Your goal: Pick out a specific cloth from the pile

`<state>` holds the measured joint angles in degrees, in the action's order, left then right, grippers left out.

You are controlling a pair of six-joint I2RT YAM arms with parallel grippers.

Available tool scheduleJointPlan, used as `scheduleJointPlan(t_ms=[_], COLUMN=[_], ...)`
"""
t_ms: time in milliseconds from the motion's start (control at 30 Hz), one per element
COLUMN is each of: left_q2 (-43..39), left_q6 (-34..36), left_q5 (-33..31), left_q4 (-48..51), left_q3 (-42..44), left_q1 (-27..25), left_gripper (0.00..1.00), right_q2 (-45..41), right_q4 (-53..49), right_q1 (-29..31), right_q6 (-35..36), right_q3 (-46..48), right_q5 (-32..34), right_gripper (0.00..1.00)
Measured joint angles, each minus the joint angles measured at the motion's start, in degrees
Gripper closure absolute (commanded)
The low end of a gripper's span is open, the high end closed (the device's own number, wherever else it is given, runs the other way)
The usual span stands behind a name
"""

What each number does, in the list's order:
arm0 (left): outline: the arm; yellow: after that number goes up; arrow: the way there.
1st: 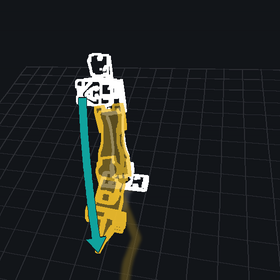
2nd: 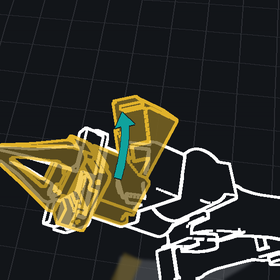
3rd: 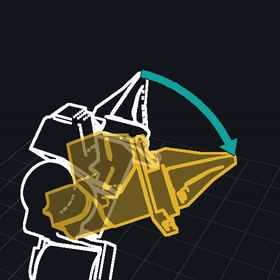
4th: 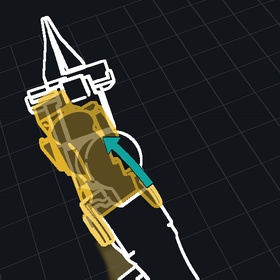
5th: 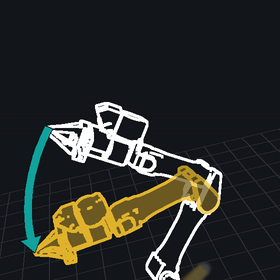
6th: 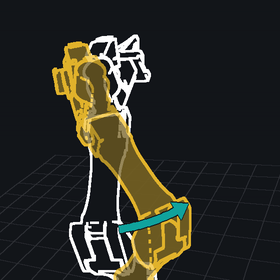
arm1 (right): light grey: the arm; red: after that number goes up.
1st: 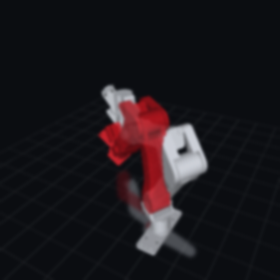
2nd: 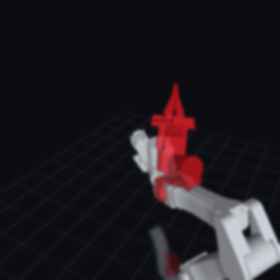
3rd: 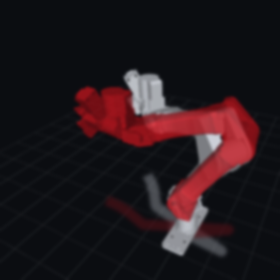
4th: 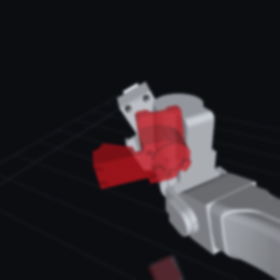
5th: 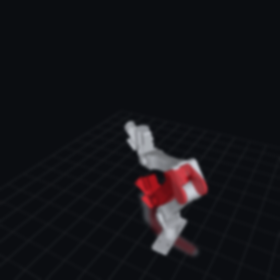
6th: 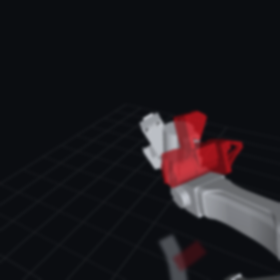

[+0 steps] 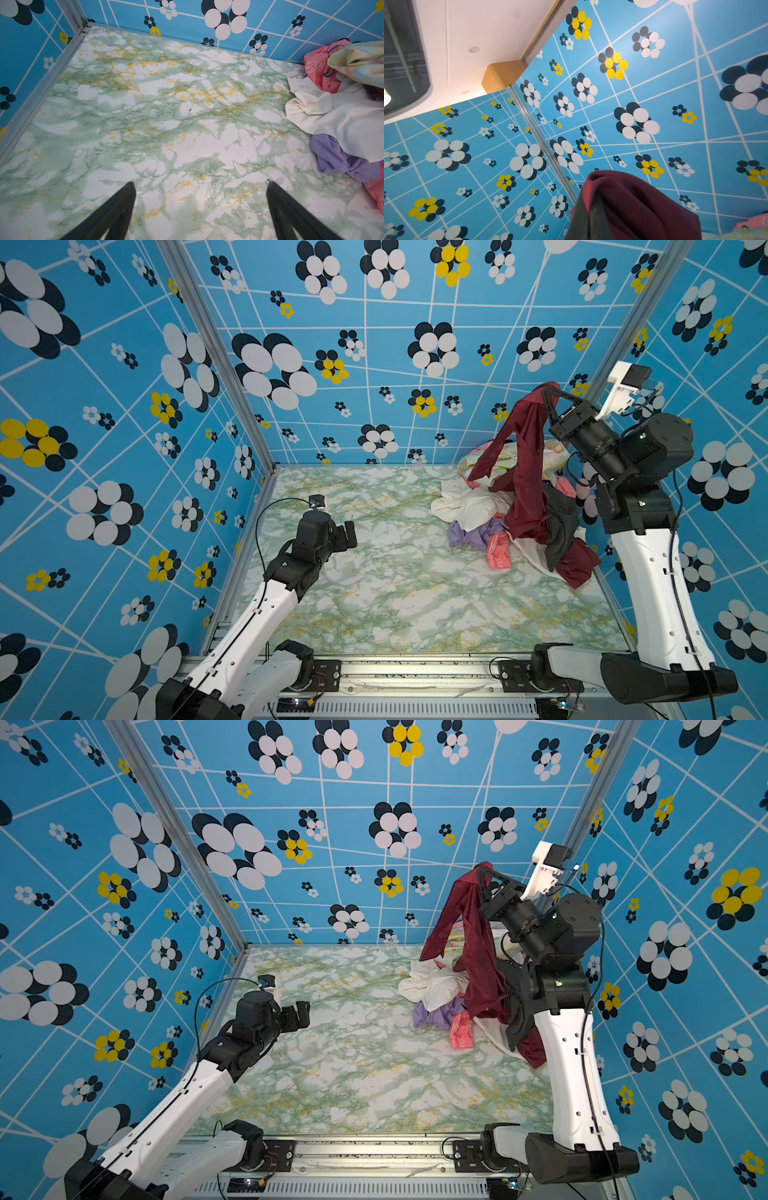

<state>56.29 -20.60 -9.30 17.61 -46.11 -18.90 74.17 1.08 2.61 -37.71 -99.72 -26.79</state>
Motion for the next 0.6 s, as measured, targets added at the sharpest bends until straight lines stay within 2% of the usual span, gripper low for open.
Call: scheduleJointPlan(t_ms=[167,300,433,600], left_q2=[-0.6,-0.9,-1.4,-1.3], left_q6=[-0.4,-0.9,-0.9,-0.9], left_q5=[-0.1,-0.2,-0.2,-0.2], left_q4=[-0.3,-0.4,-0.4,-0.7], left_q3=[0.7,1.4,1.7,1.7], left_q1=[-0.3,-0.4,-0.4,-0.4], left_gripper=[0.01,0.01,0.01,0.01], right_q2=[3.6,4.7,2.5,-2.4], right_q4=[6.5,8.5,7.0,-4.9], right_q1=[0.5,0.7,0.8,1.0], right_q6=[-4.5,-5.6,-3.7,3.1], right_q3=[-5.5,-5.5,0.9,11.8], right_q5=[-3.9,-5.5,-5.4,-1.3], right_gripper=[1.0,1.0,1.0,1.0])
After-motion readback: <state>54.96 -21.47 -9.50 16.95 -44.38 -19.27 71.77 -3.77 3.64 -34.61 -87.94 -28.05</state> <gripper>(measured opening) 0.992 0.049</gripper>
